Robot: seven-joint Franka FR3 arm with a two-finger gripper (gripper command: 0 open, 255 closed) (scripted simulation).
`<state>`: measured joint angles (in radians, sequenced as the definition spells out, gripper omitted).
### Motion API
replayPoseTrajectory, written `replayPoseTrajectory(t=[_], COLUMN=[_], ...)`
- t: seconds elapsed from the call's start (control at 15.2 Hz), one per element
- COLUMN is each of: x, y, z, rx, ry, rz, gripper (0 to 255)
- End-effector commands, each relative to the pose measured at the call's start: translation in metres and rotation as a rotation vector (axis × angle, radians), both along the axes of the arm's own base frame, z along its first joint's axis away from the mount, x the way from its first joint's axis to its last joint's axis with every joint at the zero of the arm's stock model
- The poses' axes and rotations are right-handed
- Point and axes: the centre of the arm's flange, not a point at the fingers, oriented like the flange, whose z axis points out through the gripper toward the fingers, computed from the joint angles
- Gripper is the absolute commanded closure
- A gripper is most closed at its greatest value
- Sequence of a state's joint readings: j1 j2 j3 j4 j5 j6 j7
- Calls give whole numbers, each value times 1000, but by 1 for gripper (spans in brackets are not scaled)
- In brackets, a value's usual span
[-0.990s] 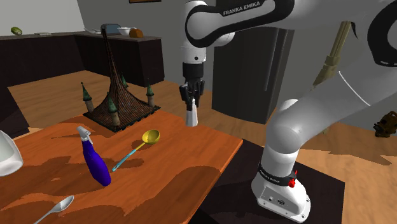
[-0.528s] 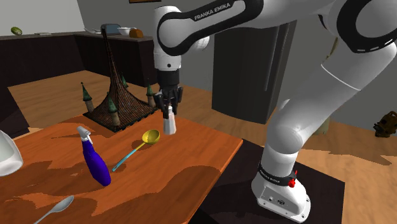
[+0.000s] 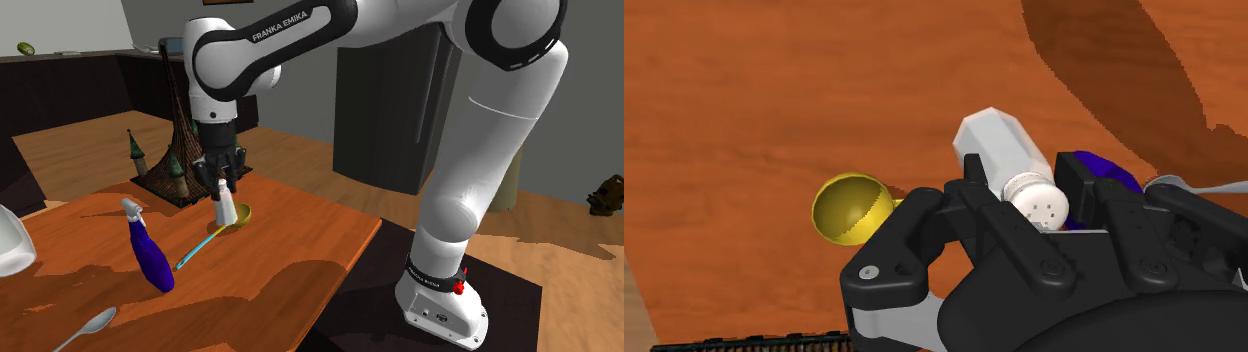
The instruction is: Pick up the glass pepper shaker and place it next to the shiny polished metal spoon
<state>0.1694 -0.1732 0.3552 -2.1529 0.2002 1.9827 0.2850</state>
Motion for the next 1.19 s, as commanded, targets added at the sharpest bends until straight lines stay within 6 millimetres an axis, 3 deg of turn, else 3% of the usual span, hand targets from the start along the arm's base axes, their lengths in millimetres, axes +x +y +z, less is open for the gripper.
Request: replayPoseTrajectory(t=[0.0, 1.12], x=[14, 120], y=[23, 217], z=[-9, -48], rx=[2, 2], ry=[0, 0], rz=[-1, -1], gripper=[255, 255])
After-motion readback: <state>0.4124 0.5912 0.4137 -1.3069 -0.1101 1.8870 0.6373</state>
